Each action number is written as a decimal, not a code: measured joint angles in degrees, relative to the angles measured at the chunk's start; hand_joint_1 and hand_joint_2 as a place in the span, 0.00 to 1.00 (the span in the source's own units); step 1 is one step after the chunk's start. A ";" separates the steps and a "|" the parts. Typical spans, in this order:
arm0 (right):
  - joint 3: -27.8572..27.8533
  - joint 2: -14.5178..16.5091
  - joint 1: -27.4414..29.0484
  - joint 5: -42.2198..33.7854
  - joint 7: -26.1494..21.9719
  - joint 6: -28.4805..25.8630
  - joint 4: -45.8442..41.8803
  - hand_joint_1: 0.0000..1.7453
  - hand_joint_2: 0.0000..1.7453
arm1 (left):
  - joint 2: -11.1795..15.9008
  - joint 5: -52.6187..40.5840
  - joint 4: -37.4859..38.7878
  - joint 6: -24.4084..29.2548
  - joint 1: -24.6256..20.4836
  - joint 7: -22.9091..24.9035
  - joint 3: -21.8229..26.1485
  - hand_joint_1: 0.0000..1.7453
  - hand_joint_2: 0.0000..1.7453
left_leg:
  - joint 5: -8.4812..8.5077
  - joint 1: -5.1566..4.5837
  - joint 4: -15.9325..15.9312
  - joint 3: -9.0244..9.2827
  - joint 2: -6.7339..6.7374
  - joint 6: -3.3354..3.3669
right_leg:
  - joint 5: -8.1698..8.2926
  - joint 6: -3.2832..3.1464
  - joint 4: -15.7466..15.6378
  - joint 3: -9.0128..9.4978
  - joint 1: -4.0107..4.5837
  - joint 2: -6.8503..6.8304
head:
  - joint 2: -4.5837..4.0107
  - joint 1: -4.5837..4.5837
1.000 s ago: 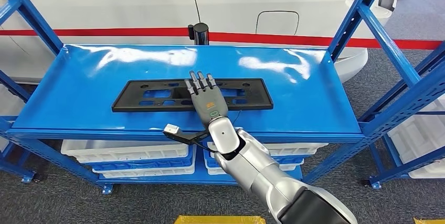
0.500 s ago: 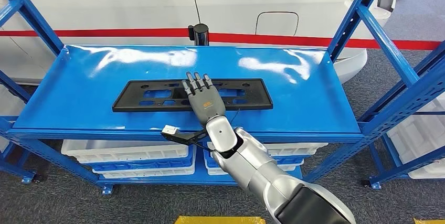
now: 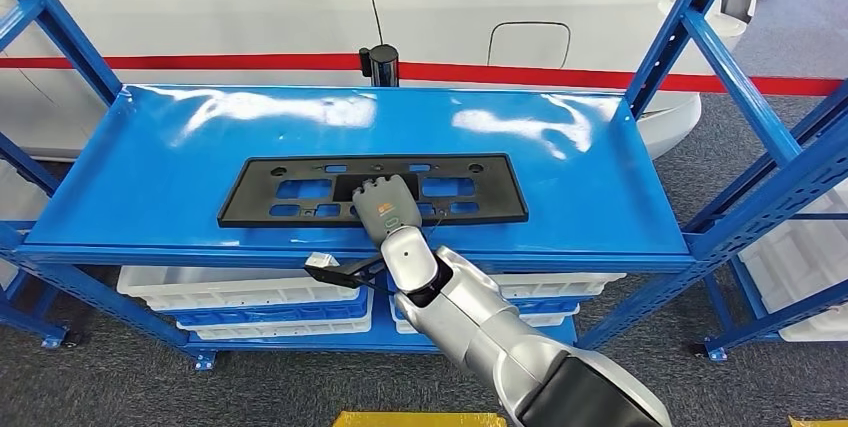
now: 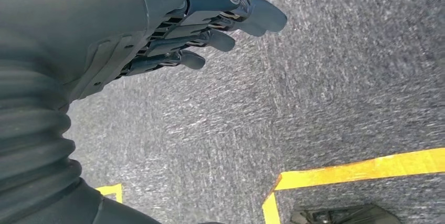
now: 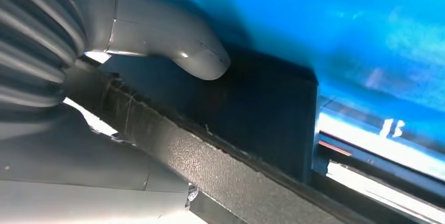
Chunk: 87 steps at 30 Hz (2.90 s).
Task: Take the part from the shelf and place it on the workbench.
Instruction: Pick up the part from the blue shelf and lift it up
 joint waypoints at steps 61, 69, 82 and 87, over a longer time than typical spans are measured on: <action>-8.09 -31.19 38.93 -73.95 -51.20 -15.56 -89.44 1.00 1.00 | -0.03 12.31 0.11 -10.05 2.35 -15.45 7.18 0.00 1.00 | -0.01 -0.03 0.02 -0.41 -0.09 0.01 | -0.01 0.01 -0.02 -0.39 -0.01 -0.10 | 0.00 -0.03; -9.93 -32.17 39.23 -79.94 -49.16 -9.47 -89.42 1.00 1.00 | 0.38 17.99 0.11 -19.84 2.31 -13.87 11.75 0.00 1.00 | -0.01 -0.03 0.02 -0.41 -0.09 0.01 | -0.01 0.01 -0.02 -0.38 -0.02 -0.10 | 0.00 -0.02; -11.64 -32.71 39.88 -79.17 -48.46 -7.64 -89.36 1.00 1.00 | 0.66 18.17 0.11 -22.08 2.25 -13.84 14.17 0.00 1.00 | -0.01 -0.03 0.02 -0.41 -0.09 0.01 | -0.01 0.01 -0.02 -0.38 -0.02 -0.10 | 0.00 -0.03; -11.80 -32.69 39.97 -78.79 -48.33 -7.51 -89.36 1.00 1.00 | 0.92 17.87 0.09 -21.85 2.21 -14.45 14.17 0.00 1.00 | -0.02 -0.37 0.01 -0.40 -0.09 0.85 | 0.25 0.51 -0.37 -0.35 -0.36 -0.09 | 0.00 -0.07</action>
